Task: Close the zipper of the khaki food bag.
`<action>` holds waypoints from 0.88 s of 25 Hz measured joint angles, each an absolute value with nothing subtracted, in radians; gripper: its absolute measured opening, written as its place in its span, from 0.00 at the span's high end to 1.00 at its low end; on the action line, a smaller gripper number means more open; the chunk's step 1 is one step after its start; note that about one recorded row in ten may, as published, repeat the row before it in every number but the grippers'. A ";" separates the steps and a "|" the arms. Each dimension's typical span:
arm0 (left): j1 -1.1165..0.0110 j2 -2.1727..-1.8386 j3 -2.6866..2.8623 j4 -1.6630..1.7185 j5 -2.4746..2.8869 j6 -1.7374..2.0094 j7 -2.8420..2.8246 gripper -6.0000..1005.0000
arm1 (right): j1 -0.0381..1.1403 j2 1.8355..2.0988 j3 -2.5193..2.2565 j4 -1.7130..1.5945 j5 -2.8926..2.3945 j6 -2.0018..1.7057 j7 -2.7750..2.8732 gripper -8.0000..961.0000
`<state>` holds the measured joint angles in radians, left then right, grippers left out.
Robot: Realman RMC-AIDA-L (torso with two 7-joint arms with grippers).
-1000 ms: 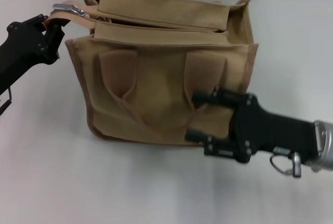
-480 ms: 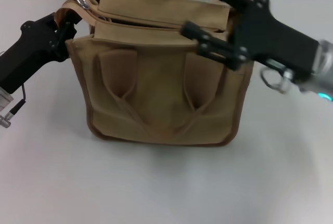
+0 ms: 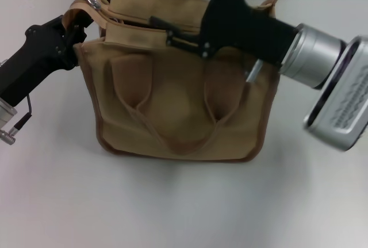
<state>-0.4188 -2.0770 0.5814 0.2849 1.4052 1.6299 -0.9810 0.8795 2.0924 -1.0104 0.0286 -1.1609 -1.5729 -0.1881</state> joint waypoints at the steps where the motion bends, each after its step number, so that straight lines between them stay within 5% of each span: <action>1: -0.419 -2.077 0.583 0.284 1.405 1.638 -0.984 0.97 | 0.889 2.092 -1.005 0.051 -1.161 -1.572 -0.238 0.24; 22: -0.437 -2.079 0.580 0.261 1.405 1.682 -1.001 0.97 | 0.925 2.092 -0.782 0.169 -1.297 -1.519 0.303 0.26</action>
<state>-0.4374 -2.0786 0.5798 0.2608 1.4051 1.6824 -1.0009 0.9251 2.0923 -0.7822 0.1686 -1.2972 -1.5189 0.3028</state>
